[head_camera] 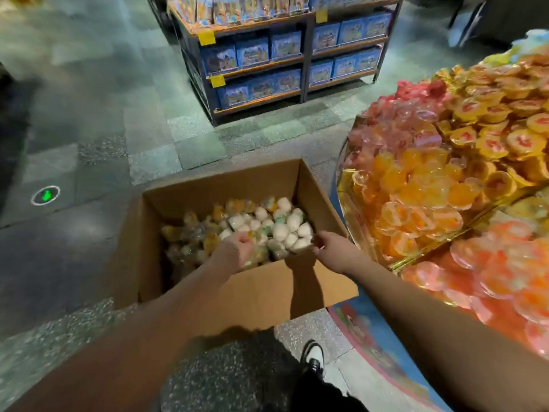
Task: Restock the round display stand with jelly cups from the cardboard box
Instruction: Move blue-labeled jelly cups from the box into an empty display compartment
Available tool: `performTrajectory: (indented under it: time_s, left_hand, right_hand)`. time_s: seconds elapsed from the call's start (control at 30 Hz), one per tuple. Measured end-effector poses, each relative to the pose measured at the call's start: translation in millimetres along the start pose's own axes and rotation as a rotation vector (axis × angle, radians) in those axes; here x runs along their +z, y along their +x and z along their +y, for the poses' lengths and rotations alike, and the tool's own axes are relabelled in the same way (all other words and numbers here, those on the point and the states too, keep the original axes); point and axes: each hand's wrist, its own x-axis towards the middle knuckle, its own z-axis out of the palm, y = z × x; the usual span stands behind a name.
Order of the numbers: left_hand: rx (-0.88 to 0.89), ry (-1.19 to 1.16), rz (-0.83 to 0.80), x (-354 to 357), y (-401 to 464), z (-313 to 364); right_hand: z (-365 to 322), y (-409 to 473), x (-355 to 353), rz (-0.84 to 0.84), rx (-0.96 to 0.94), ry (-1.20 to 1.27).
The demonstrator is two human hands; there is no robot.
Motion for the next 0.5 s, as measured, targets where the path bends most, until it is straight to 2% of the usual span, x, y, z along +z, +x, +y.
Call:
performTrajectory:
  time_s: [0.13, 0.27, 0.43, 0.5]
  left_hand:
    - [-0.039, -0.020, 0.009, -7, 38, -20]
    - [-0.064, 0.076, 0.003, -6, 93, -34]
    - [-0.118, 0.147, -0.087, 5, 174, -36]
    - [-0.153, 0.221, -0.129, 14, 205, -38]
  right_hand:
    - [-7, 61, 19, -0.095, -0.009, -0.014]
    - [-4, 135, 34, -0.166, 0.003, -0.031]
    - [1, 230, 53, -0.286, 0.078, -0.101]
    - [0, 263, 60, -0.285, 0.153, -0.028]
